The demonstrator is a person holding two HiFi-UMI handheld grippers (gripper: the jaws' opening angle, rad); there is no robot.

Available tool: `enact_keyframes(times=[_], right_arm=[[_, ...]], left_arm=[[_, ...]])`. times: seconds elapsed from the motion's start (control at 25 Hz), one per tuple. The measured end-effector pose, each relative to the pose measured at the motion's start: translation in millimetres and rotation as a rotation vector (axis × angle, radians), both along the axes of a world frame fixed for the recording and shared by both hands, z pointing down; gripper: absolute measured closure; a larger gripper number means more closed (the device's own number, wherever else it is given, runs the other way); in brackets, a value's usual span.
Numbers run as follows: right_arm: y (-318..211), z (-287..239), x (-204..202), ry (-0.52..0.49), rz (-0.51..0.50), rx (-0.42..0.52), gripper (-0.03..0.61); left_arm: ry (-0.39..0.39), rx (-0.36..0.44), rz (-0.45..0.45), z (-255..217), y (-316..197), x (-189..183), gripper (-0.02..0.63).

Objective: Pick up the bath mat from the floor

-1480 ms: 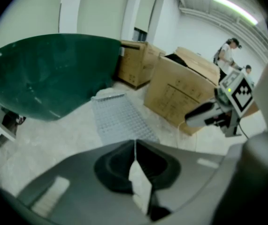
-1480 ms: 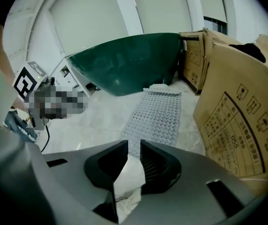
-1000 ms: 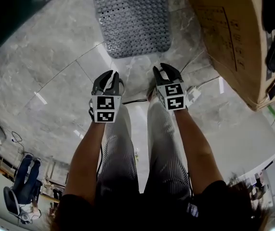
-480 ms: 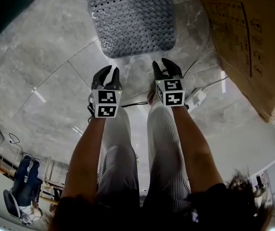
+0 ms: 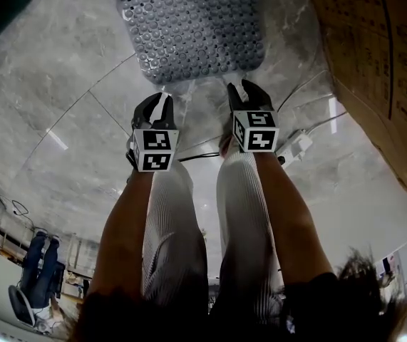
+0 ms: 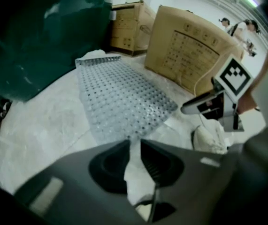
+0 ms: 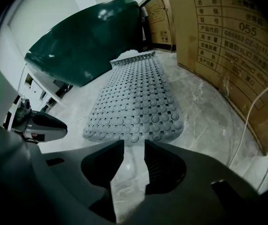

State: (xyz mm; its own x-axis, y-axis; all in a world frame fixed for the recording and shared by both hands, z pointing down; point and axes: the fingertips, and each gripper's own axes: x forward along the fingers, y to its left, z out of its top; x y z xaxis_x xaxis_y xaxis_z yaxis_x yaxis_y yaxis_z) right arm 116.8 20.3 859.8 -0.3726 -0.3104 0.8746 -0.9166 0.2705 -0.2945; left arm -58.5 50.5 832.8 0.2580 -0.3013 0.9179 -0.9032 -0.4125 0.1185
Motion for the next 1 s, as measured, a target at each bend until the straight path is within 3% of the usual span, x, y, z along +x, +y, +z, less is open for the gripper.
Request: enact_keyframes(times=[0.36,0.68,1.0], right_arm=[[-3.0,20.7,2.4,-0.069,0.210,-0.036,0.445],[-8.8,40.5,9.5,-0.154,0.467,-0.092,0.440],[-12.8,51.1,9.6,-0.233,0.602,-0.117,0.433]], left_arm=[[-0.024,0.026,0.048,14.6,-10.3,0.1,0.540],[-0.027,0.068,0.029,21.7,-31.1,6.8,0.540],[-0.023,0.091,0.032,23.7,-34.9,11.6,0.540]])
